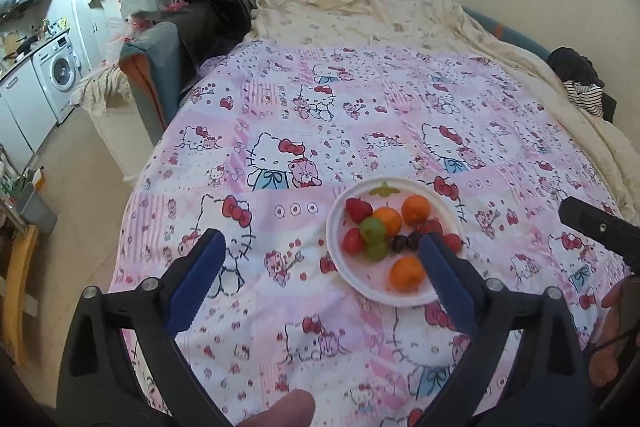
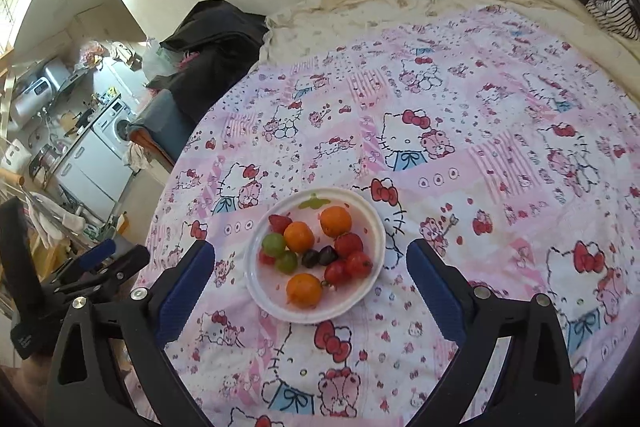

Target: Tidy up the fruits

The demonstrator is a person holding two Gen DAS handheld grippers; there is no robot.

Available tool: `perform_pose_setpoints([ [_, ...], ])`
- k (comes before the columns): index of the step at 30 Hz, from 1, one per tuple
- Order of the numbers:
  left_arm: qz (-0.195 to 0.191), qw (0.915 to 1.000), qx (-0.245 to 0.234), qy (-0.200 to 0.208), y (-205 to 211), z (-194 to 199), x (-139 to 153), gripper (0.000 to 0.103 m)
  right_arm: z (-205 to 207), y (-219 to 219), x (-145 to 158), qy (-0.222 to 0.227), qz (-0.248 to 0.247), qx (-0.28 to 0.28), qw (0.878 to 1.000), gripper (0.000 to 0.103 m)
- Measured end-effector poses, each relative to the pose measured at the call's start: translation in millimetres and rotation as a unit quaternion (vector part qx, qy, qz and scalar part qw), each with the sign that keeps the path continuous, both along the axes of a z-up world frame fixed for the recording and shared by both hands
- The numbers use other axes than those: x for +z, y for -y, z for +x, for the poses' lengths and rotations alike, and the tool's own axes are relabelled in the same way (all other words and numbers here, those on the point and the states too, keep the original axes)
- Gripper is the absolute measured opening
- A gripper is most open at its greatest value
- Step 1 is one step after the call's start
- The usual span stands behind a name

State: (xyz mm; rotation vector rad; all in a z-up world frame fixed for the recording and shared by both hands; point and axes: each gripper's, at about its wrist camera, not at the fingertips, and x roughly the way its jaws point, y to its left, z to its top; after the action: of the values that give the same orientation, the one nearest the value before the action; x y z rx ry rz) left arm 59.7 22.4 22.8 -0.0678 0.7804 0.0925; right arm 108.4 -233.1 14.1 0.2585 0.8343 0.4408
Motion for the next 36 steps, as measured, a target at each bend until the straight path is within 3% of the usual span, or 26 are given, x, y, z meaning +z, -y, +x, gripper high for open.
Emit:
perform_pose_setpoints([
  [13,0.014,0.9992,0.008,0.035,8.2,-53.6,-2.8,0.102,-56.7,0.9,-8.4,0.043,-0.051,-0.042,0.997,0.099],
  [22,0.012,0.9991,0.022,0.033,4.5,-51.0,-10.0,0.102,-62.9,-25.8,-15.2,0.082,-0.099,-0.025,0.991,0.099],
  [36,0.002,0.9994,0.011,0.031,4.9,-51.8,-11.9,0.102,-62.6,-29.4,-17.7,0.084,-0.113,-0.016,0.99,0.099],
])
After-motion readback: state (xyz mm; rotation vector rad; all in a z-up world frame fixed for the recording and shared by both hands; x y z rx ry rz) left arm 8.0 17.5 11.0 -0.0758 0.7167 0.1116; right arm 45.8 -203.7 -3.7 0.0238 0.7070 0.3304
